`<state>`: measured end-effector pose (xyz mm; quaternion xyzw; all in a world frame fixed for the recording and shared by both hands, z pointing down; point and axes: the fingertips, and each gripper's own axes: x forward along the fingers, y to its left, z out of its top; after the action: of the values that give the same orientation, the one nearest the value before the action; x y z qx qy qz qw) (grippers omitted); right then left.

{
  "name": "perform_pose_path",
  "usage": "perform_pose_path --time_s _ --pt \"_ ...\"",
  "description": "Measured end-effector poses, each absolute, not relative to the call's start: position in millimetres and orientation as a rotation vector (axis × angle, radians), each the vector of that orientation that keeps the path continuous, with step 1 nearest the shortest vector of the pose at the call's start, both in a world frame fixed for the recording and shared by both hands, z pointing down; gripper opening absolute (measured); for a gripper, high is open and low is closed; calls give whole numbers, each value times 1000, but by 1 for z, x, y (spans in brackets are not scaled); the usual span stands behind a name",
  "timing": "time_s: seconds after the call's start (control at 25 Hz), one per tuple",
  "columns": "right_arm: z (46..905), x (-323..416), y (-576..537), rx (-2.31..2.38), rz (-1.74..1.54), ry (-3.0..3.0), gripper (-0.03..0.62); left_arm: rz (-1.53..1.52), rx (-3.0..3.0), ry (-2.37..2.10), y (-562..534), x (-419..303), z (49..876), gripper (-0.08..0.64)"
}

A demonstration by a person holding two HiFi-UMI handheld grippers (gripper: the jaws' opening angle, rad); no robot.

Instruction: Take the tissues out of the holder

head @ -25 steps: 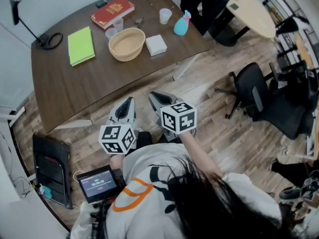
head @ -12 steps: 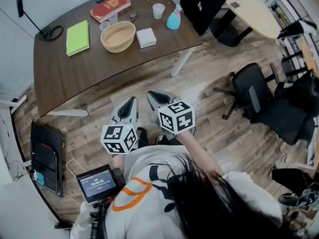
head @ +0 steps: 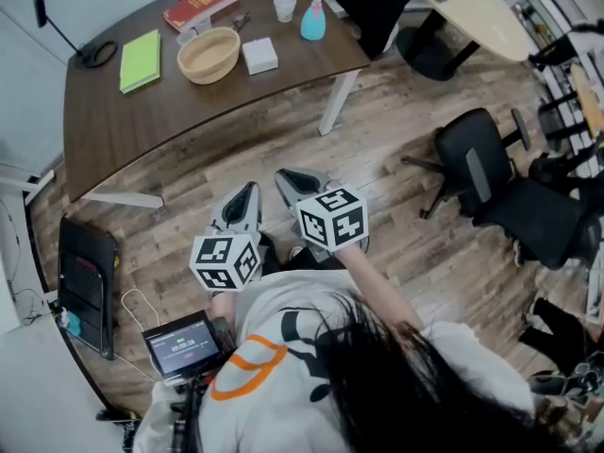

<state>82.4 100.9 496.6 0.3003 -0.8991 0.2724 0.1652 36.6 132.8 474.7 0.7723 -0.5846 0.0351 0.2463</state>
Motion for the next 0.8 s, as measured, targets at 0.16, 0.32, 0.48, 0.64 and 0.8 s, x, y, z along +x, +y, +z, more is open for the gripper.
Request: perform_pose_path --time_s 0.16,0.32,0.48,0.64,0.8 --pt "498 94 112 848 766 -2569 31 106 2107 -1605 145 49 475 5" --pt "498 99 120 840 754 -2576 31 112 2110 -1613 154 54 476 5" --pt "496 102 126 833 739 -2587 31 116 2117 -1618 160 59 475 5" --pt "493 104 129 830 728 -2588 31 118 2115 -1625 164 61 473 5" --pt "493 105 132 832 723 -2590 31 115 2118 -1629 166 61 472 5"
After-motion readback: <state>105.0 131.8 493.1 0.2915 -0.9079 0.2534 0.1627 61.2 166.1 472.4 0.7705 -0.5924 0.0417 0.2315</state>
